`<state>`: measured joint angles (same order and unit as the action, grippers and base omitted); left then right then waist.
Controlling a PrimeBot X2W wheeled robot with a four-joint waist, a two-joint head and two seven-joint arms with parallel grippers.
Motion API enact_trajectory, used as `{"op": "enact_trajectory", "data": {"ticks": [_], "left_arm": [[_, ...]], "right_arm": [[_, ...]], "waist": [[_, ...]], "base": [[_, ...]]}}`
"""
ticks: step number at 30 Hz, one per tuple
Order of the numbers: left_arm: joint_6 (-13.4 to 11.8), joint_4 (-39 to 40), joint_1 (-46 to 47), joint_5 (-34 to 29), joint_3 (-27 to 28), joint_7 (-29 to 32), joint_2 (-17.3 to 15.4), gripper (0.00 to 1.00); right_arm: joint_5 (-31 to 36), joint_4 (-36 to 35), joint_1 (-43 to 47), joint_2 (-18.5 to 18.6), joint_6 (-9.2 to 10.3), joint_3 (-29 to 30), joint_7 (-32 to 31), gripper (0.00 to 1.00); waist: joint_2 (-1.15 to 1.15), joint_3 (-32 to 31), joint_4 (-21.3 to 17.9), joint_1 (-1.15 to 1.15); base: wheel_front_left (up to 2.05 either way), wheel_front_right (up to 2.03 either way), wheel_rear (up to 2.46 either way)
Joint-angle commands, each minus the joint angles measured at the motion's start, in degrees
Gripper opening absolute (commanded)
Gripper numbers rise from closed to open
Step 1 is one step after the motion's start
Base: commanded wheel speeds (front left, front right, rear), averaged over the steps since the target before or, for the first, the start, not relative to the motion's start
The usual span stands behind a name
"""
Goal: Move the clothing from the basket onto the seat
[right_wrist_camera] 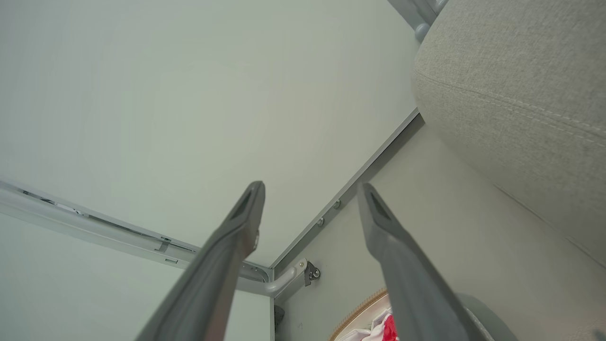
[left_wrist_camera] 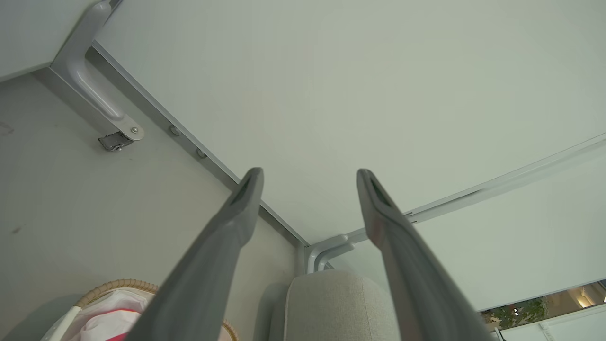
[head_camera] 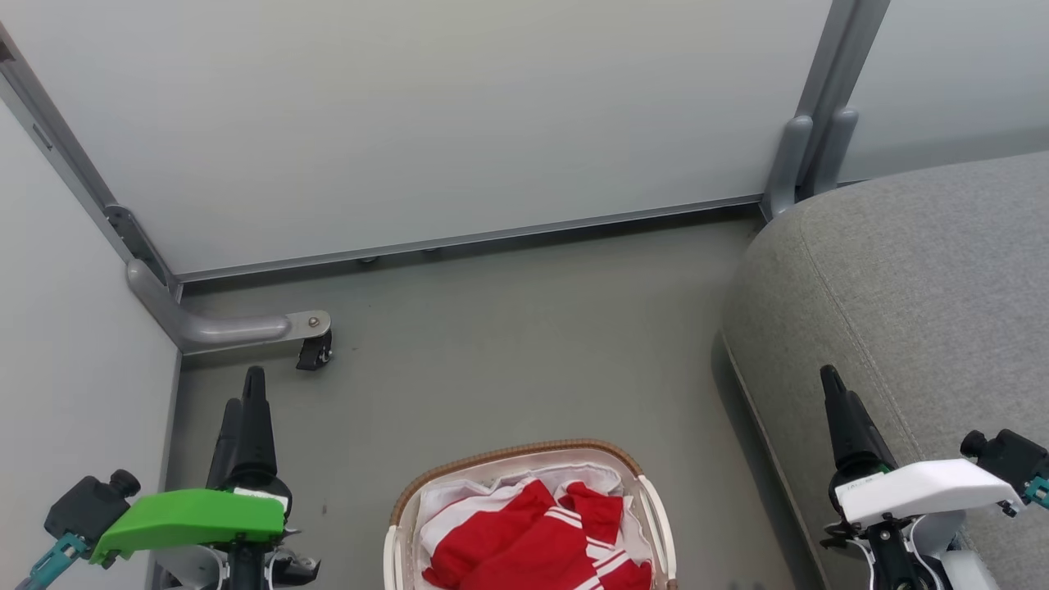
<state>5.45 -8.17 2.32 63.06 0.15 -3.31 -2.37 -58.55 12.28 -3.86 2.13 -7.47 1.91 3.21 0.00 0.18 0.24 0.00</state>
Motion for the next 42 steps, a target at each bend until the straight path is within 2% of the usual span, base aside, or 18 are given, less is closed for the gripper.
{"op": "enact_trajectory", "data": {"ticks": [1,17,29,42], "left_arm": [[-0.38,1.33,0.16,-2.47,-0.35,-0.54,-0.32,1.00],[-2.14,0.80,-1.84,-21.37,-4.07,-3.46,-0.41,1.00],[-3.08,-0.87,-3.18,-29.57,-5.19,-5.32,-0.48,1.00],[-3.71,-2.54,-4.00,-35.66,-6.44,-7.13,-0.54,1.00]], "right_arm": [[2.49,-0.97,0.03,0.40,-0.01,-0.31,0.64,1.00],[17.74,-0.26,0.48,0.54,-0.02,-1.33,3.56,1.00],[26.55,0.87,0.94,0.61,-0.02,-2.47,5.42,1.00],[34.98,1.28,1.00,0.70,-0.03,-3.47,7.28,1.00]], "waist": [[0.00,0.01,0.03,0.00],[0.00,-0.09,0.44,0.00],[0.00,-0.25,0.57,0.00],[0.00,-0.15,0.89,0.00]], "base": [[0.00,0.00,0.00],[0.00,0.00,0.00],[0.00,0.00,0.00],[0.00,0.00,0.00]]}}
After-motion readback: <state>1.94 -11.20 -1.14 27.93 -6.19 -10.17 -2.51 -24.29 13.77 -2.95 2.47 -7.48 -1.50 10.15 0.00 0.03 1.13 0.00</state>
